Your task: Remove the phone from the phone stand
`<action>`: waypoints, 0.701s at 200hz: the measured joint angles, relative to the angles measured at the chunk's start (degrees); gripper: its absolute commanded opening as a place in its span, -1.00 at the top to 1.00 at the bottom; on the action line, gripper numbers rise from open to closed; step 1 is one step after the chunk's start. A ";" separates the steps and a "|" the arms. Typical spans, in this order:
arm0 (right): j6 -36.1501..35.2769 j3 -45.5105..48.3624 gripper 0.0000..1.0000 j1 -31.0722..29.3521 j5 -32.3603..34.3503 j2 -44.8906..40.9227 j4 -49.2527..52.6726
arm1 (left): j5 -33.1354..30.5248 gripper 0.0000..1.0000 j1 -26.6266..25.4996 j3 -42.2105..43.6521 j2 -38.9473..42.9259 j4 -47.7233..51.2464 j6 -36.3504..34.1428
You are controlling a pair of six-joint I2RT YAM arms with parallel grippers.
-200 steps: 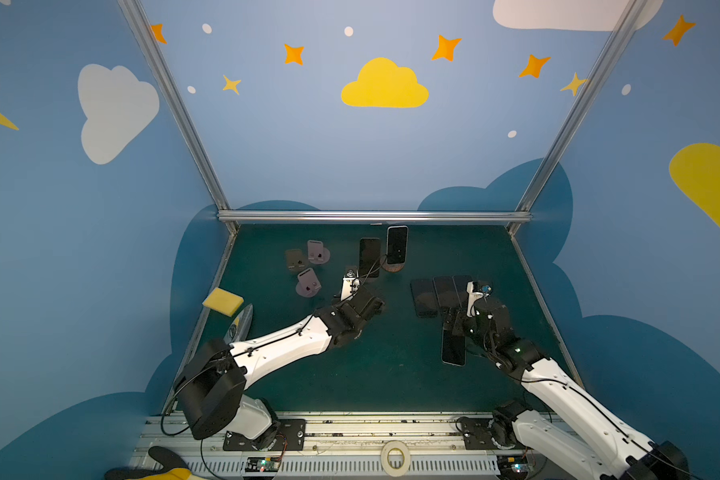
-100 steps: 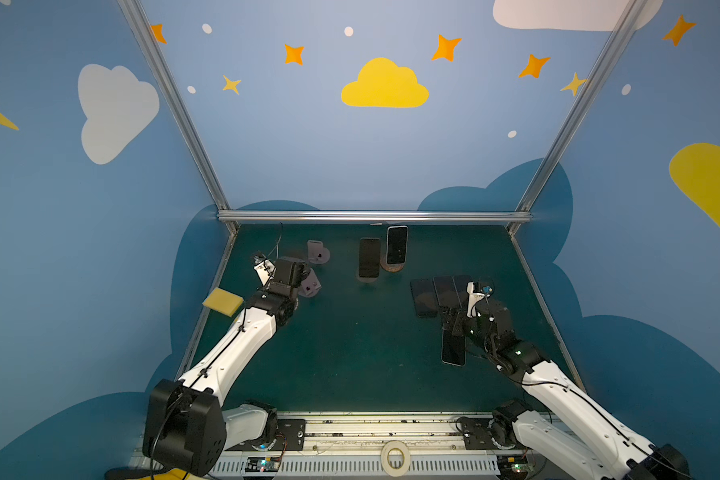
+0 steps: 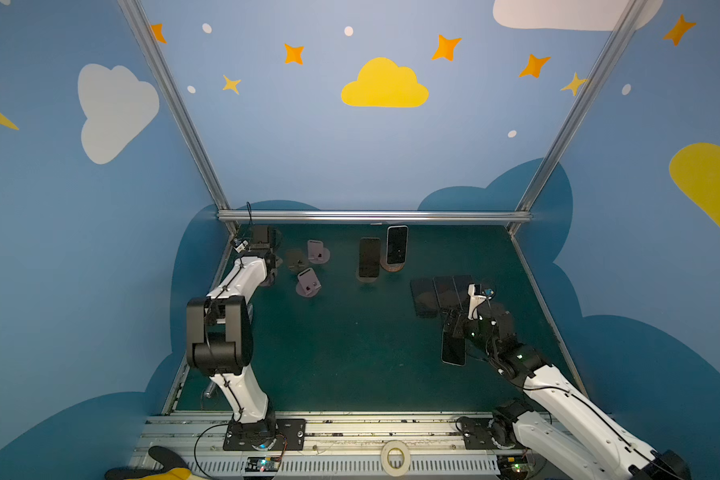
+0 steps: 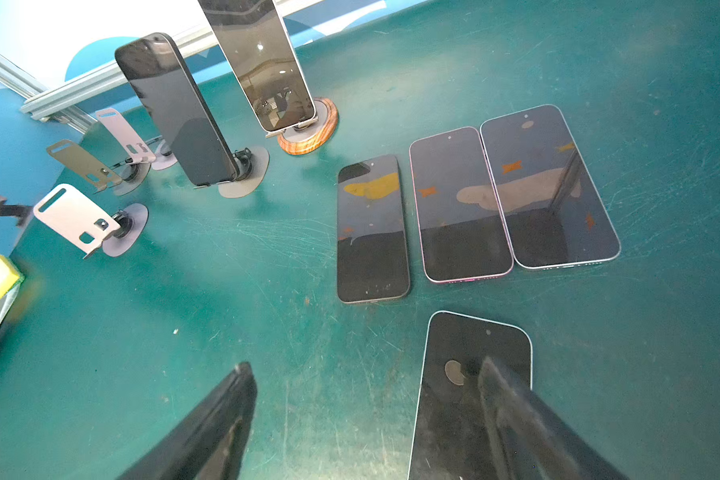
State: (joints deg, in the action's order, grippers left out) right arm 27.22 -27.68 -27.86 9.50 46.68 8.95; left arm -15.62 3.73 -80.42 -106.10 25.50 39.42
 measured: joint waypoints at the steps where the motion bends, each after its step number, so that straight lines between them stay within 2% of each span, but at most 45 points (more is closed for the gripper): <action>1: 0.00 0.04 -0.69 0.02 0.00 0.00 -0.02 | 0.07 -0.23 0.04 -0.59 -0.57 0.28 -0.09; 31: -0.02 0.17 -0.69 0.02 -0.09 0.02 -0.07 | 1.60 -0.24 -0.68 -7.80 -8.11 3.26 -1.51; 87: -0.17 0.17 -0.69 0.02 -0.09 1.51 -0.44 | 0.42 -0.34 -1.86 -9.03 -10.49 7.17 -4.09; 140: -0.24 0.15 -0.69 0.02 -0.07 2.38 -0.55 | -1.70 -0.65 -2.51 -9.55 -10.05 7.98 -5.62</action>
State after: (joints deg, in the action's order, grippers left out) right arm 26.98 -27.53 -27.83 9.43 49.06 8.40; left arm -17.32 1.21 -89.97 -116.16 33.47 33.80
